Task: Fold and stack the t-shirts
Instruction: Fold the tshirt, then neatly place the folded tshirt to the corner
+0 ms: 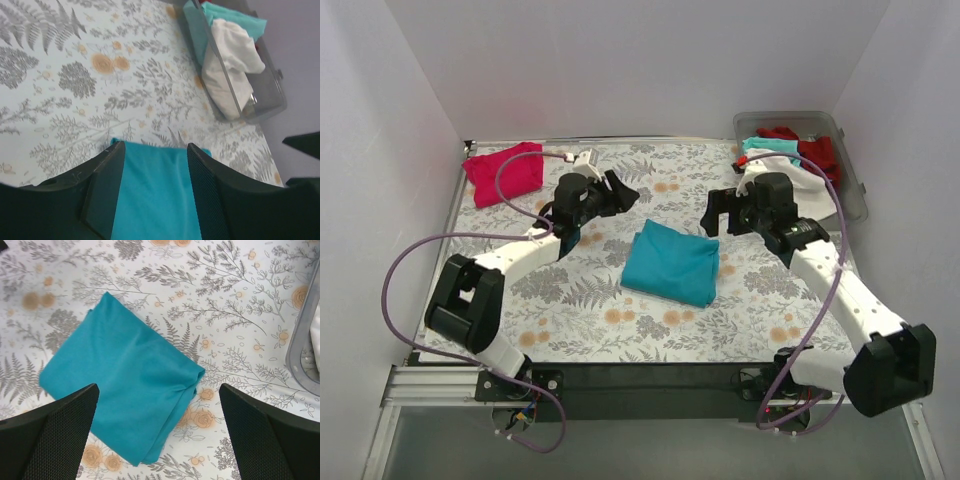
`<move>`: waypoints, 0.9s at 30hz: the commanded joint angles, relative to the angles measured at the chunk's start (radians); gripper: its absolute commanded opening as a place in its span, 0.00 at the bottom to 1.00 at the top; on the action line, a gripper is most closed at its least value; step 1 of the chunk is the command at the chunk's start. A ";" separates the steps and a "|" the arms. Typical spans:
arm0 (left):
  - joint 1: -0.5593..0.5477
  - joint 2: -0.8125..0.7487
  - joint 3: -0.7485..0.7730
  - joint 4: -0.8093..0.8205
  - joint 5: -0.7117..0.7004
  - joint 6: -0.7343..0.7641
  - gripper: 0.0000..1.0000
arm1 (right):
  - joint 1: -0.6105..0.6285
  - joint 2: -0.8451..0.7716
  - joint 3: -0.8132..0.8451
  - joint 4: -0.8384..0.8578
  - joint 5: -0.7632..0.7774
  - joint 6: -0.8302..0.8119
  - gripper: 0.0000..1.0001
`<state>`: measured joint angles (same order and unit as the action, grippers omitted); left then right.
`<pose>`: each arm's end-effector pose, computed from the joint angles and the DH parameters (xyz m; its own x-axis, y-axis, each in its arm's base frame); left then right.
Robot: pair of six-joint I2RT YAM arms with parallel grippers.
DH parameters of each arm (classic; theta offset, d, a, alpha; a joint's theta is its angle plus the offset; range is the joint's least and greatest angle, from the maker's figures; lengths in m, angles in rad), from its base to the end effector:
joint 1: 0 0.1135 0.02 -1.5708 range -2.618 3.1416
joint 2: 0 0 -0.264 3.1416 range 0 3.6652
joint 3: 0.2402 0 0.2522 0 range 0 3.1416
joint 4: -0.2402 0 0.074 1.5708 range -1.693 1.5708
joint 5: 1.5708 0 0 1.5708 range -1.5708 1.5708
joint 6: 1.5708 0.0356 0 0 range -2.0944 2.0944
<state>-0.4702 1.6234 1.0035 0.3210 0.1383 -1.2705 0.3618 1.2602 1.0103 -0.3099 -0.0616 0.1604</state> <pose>0.3299 -0.1732 0.2515 -0.6185 -0.7470 -0.2439 -0.0833 0.3710 -0.9249 0.2651 0.1027 0.3043 -0.5545 -0.0394 -0.8313 -0.3176 0.9333 0.1676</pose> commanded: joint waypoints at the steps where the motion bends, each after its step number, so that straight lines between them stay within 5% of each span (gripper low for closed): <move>1: 0.002 -0.075 -0.113 -0.007 0.156 0.052 0.49 | 0.005 -0.074 -0.067 0.009 -0.061 0.017 0.96; 10: 0.067 -0.036 -0.236 0.081 0.498 0.046 0.55 | 0.057 -0.064 -0.249 0.115 -0.138 0.050 0.91; 15: 0.074 0.044 -0.223 0.069 0.548 0.026 0.87 | 0.069 -0.028 -0.272 0.146 -0.132 0.053 0.93; 27: 0.076 0.133 -0.197 -0.074 0.537 0.071 0.89 | 0.069 0.122 -0.276 0.166 -0.067 0.053 0.93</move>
<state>-0.4004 1.7538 0.7753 0.3050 0.6422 -1.2297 0.4278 1.3674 0.7345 -0.1829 -0.1509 0.2073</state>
